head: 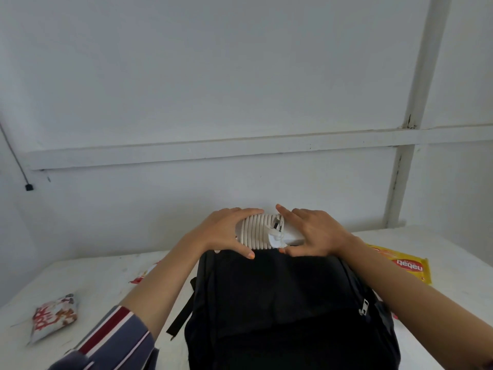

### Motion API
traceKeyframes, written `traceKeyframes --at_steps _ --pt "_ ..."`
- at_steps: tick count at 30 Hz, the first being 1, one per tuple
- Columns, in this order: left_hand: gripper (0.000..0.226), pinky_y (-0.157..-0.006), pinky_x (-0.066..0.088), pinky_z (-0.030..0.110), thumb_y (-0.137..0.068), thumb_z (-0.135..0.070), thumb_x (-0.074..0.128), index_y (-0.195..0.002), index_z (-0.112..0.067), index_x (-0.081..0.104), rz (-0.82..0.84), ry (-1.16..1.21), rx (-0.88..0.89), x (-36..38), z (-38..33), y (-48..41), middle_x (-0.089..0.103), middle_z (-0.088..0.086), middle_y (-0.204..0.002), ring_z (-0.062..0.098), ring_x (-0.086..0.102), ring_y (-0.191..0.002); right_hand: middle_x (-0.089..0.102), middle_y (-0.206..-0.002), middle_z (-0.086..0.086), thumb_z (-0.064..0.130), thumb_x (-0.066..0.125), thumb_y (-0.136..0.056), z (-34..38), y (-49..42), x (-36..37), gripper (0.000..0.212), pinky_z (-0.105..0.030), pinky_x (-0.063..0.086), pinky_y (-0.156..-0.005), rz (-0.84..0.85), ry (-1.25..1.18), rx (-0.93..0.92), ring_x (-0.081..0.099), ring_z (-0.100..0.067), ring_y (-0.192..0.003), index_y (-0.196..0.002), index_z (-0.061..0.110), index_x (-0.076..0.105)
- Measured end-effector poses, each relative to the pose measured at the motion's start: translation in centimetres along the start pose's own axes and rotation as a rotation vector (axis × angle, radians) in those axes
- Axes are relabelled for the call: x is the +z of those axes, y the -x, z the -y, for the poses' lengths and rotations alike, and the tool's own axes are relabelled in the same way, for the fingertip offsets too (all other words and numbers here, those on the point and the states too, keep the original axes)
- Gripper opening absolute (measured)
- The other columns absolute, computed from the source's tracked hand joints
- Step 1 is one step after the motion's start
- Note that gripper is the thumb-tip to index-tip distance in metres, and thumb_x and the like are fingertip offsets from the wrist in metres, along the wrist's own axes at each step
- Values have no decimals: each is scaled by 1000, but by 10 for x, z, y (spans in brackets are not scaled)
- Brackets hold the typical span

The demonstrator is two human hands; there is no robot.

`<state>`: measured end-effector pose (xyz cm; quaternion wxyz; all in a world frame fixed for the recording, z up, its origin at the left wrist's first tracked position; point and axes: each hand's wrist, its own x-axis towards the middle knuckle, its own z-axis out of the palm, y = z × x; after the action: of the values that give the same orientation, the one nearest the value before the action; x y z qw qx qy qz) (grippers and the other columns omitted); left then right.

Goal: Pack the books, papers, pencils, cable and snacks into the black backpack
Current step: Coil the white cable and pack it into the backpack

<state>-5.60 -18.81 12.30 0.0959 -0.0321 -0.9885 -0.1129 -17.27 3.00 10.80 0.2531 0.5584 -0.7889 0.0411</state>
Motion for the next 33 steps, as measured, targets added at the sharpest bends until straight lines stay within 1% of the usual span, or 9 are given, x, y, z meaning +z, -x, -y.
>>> traceKeyframes --at_steps 3,7,11,16,22,25,28,30,33 --pt "91 -93 43 32 -57 -50 80 -136 -42 36 -90 37 7 6 -3 0 56 -11 -117 11 52 -106 58 -111 -2 75 20 -64 -2 -2 -4 102 -27 36 -70 -22 44 -19 57 -21 -93 -147 17 24" --pt "92 -88 37 28 -59 -51 79 -139 -38 36 -215 -58 21 8 -10 -2 56 -8 -109 13 50 -100 57 -108 -2 69 30 -67 -7 -3 -6 93 -27 38 -65 -37 64 9 55 -22 -89 -143 15 31" --pt "94 -93 29 27 -61 -59 75 -142 -39 30 -246 -164 48 6 -16 -4 53 -8 -115 13 45 -108 61 -84 -1 58 47 -61 -8 0 -1 80 -22 33 -49 -94 5 45 58 -20 -63 -124 9 51" --pt "99 -102 22 31 -60 -68 69 -143 -35 27 -251 -263 31 14 -19 -2 50 -7 -126 14 45 -116 63 -77 -1 57 50 -59 -5 3 3 77 -21 38 -45 -152 -50 59 58 -19 -57 -120 9 50" --pt "88 -89 42 38 -50 -60 74 -125 -24 48 -602 -324 123 29 -13 2 66 -1 -103 20 64 -92 64 -77 -3 58 50 -58 -5 -2 0 81 -19 38 -49 -169 -37 42 57 -19 -55 -120 6 49" --pt "92 -109 20 46 -56 -63 74 -136 -29 42 -438 -322 55 20 -19 3 59 -3 -121 20 54 -115 65 -77 -2 59 51 -58 -4 -1 2 79 -17 36 -52 -171 -82 62 61 -19 -57 -120 10 47" --pt "102 -113 -10 51 -57 -72 68 -144 -38 25 -221 -322 -16 5 -22 1 32 -3 -146 21 20 -140 65 -76 -1 59 50 -59 -2 3 6 79 -17 35 -50 -200 -79 84 63 -19 -59 -117 6 56" --pt "109 -114 -9 51 -55 -74 67 -145 -40 16 -157 -319 -13 1 -25 1 20 -3 -153 22 10 -144 64 -75 0 60 51 -60 -2 4 5 79 -17 34 -50 -230 -68 71 62 -18 -59 -117 5 58" --pt "99 -110 17 35 -61 -64 71 -144 -38 24 -217 -275 23 6 -28 5 43 -6 -139 18 40 -127 64 -76 -1 59 53 -60 -4 4 2 78 -16 34 -51 -262 -70 39 63 -19 -60 -117 6 56"
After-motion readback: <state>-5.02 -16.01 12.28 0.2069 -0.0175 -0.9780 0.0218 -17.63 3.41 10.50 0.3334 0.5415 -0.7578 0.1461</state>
